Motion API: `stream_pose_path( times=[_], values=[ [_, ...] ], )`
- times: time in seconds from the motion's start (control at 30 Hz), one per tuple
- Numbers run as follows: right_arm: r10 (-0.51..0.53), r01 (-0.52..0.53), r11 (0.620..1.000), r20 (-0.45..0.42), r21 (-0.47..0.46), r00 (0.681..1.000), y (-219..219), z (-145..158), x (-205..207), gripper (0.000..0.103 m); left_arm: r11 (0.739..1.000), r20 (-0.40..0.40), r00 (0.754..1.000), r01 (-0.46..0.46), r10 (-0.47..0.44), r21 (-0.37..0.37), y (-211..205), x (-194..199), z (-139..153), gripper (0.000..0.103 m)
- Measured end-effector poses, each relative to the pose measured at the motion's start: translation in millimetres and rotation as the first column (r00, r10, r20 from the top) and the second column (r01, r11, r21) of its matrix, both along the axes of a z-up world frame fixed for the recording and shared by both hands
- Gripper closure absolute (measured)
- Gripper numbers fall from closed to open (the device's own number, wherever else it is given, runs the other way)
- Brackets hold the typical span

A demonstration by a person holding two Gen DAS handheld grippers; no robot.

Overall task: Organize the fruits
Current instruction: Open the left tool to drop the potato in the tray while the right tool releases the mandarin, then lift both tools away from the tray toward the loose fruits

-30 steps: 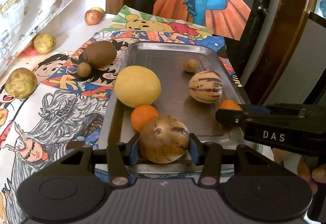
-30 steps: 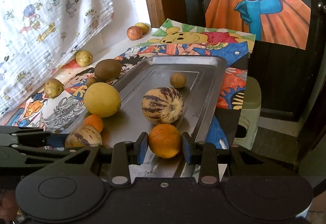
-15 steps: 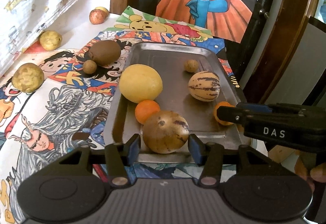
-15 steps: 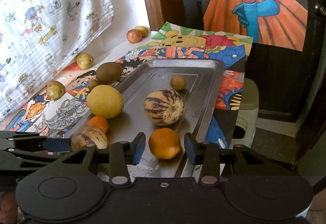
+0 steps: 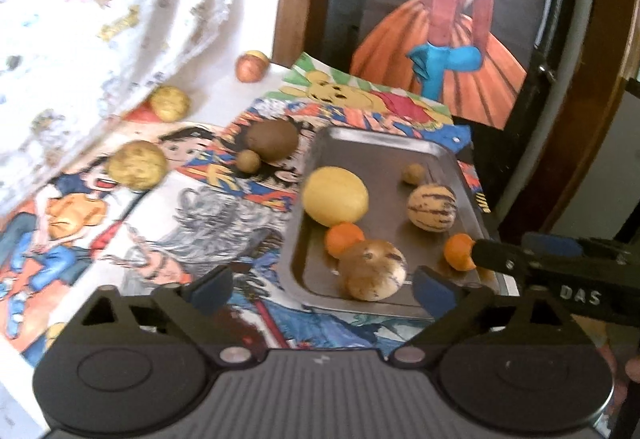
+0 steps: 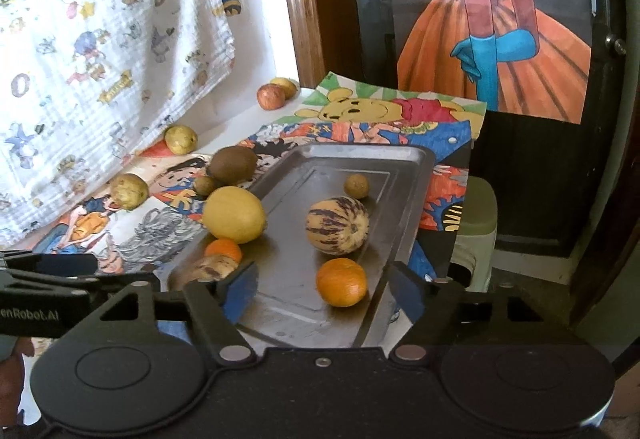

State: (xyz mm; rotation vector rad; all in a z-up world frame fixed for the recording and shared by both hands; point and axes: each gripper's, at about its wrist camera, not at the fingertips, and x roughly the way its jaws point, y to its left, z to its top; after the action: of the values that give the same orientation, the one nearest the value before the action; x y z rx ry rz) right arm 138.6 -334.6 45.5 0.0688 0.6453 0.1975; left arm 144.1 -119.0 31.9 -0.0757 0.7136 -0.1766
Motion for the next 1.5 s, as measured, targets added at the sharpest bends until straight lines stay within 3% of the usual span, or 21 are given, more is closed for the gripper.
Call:
stream_pose_path(
  times=[0.07,0.3,0.53,0.77,1.03,1.27,1.5],
  values=[
    [0.002,-0.002,1.0,0.008,0.009,1.0,3.2,5.0,-8.5,0.016,0.999,0.016,0.999,-0.029,0.028,0.034,3.4,-7.6,5.3,0.001],
    [0.011,-0.01,0.998,-0.018,0.065,1.0,17.7,16.0,-40.5,0.001,0.982,0.031,0.991,-0.135,0.132,0.136,26.0,-35.6,15.4,0.001],
    [0.04,-0.014,0.992,-0.2,0.129,0.979,35.0,7.3,-53.3,0.001,0.946,-0.001,0.965,-0.256,0.261,0.197,64.6,-57.9,14.4,0.0],
    [0.134,-0.088,0.982,-0.295,0.165,0.946,65.9,13.6,-53.4,0.001,0.909,-0.013,0.932,-0.349,0.361,0.228,107.6,-70.4,13.8,0.0],
    [0.231,-0.174,0.966,-0.344,0.19,0.91,111.5,22.9,-44.8,0.001,0.854,0.017,0.904,-0.409,0.427,0.322,146.6,-74.1,18.4,0.0],
    [0.301,-0.253,0.952,-0.369,0.175,0.879,152.3,22.5,-30.7,0.001,0.824,0.013,0.882,-0.445,0.47,0.35,177.2,-75.1,16.2,0.0],
    [0.356,-0.316,0.933,-0.338,0.17,0.871,181.3,30.7,-8.6,0.001,0.797,0.027,0.866,-0.471,0.499,0.378,194.9,-66.9,17.5,0.0]
  ],
)
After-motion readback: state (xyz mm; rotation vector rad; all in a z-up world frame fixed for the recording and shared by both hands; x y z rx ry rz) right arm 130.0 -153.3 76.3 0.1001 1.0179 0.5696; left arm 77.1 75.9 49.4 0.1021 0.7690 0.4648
